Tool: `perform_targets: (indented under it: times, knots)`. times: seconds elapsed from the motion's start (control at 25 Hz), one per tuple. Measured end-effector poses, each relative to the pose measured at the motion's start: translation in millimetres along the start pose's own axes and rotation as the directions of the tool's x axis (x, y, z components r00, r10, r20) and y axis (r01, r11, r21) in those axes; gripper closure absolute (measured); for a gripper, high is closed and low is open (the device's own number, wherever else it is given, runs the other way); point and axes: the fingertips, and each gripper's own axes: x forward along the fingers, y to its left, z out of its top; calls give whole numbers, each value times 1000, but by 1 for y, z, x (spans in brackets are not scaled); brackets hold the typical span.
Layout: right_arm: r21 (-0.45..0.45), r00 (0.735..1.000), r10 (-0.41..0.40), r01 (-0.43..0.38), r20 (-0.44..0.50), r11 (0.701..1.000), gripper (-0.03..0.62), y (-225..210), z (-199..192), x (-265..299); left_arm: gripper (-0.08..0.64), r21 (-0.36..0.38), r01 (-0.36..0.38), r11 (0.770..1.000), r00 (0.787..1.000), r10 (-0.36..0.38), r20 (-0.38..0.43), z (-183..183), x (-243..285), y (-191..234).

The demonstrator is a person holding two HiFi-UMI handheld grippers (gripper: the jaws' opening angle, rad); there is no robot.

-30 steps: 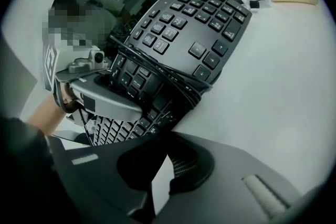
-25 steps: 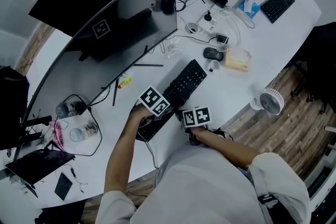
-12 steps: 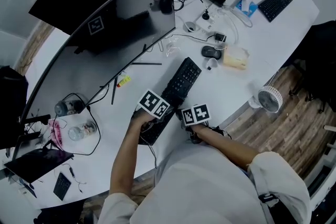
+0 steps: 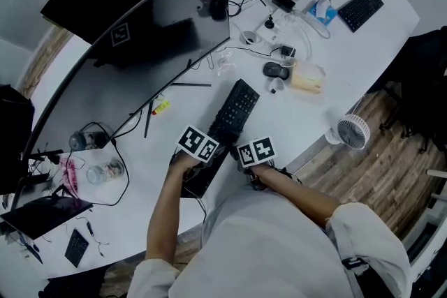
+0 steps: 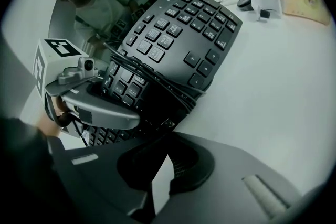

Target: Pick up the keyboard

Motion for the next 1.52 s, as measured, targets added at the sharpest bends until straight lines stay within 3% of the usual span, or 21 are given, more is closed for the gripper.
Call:
perform_targets:
  times: [0.4,0.72,1.04,1.24,1.52]
  knots:
    - [-23,999,24,-23,38,999,594,7,4,-13,560,-8,-15,1000,998,15,64,-1,-15,-9]
    - [-27,998,11,-10,68,1000,594,5,5,-22,560,-82,25,996,986,-12,164,0,-28,-15]
    - [-22,995,8,-6,95,1000,594,3,8,-31,560,-53,3,999,973,9,231,-1,-47,-23]
    - [-17,994,20,-18,109,1000,594,7,8,-37,560,-38,-22,999,955,33,295,2,-63,-30]
    - [9,991,43,-44,127,999,594,9,5,-48,560,-25,-39,999,909,46,414,11,-90,-45]
